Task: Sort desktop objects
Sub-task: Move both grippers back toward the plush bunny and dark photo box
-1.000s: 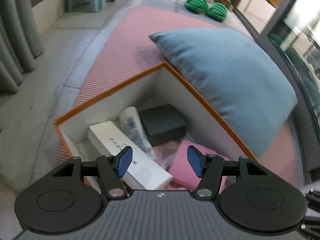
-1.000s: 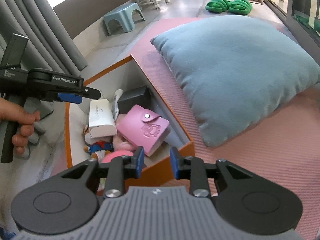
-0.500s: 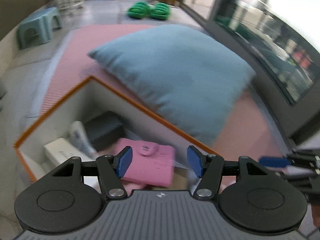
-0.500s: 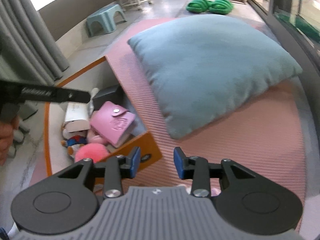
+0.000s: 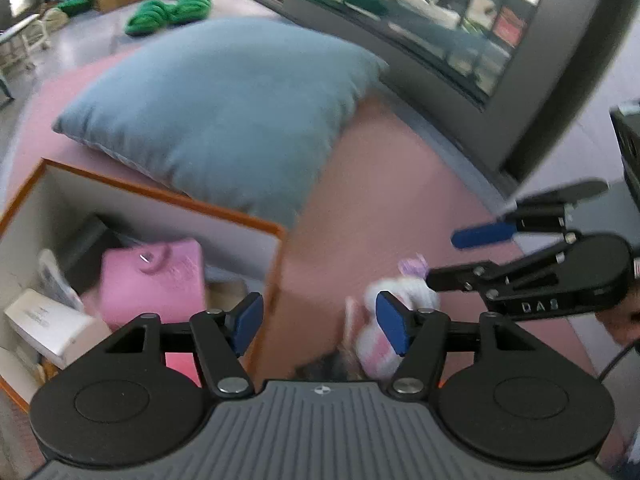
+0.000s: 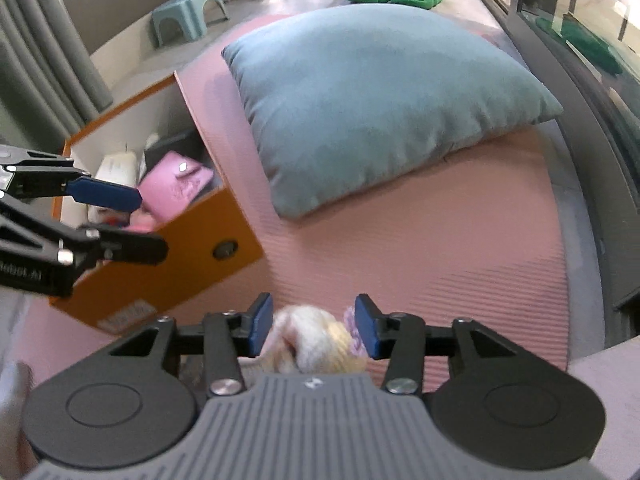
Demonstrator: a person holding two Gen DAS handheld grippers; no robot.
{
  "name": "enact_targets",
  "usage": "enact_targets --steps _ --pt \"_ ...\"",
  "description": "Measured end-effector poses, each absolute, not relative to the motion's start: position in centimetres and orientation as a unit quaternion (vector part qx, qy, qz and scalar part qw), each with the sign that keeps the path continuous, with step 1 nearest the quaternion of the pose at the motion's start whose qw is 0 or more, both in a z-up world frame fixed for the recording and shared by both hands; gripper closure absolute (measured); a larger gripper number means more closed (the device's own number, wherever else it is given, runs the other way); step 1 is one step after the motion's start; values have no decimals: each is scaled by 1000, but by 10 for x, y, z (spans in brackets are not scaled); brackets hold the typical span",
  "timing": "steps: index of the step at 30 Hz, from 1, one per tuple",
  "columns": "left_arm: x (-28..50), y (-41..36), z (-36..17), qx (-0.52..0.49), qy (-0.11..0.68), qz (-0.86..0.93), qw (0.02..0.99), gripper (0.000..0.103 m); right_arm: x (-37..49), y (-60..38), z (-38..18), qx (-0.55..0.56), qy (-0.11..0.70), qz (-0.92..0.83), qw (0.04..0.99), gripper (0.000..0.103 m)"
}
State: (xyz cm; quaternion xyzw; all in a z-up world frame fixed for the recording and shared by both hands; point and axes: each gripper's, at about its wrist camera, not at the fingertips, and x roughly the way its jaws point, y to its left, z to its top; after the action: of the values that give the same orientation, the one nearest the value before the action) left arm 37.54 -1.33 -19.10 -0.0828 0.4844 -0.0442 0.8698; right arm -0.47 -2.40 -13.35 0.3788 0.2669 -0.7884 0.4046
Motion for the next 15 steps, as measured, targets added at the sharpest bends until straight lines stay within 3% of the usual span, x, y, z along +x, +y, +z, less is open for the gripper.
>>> enact_targets --steps 12,15 --pt "359 -32 -237 -71 554 -57 827 26 24 10 -180 439 278 -749 411 47" --pt "356 -39 -240 -54 550 -56 832 18 34 12 -195 452 291 -735 415 47"
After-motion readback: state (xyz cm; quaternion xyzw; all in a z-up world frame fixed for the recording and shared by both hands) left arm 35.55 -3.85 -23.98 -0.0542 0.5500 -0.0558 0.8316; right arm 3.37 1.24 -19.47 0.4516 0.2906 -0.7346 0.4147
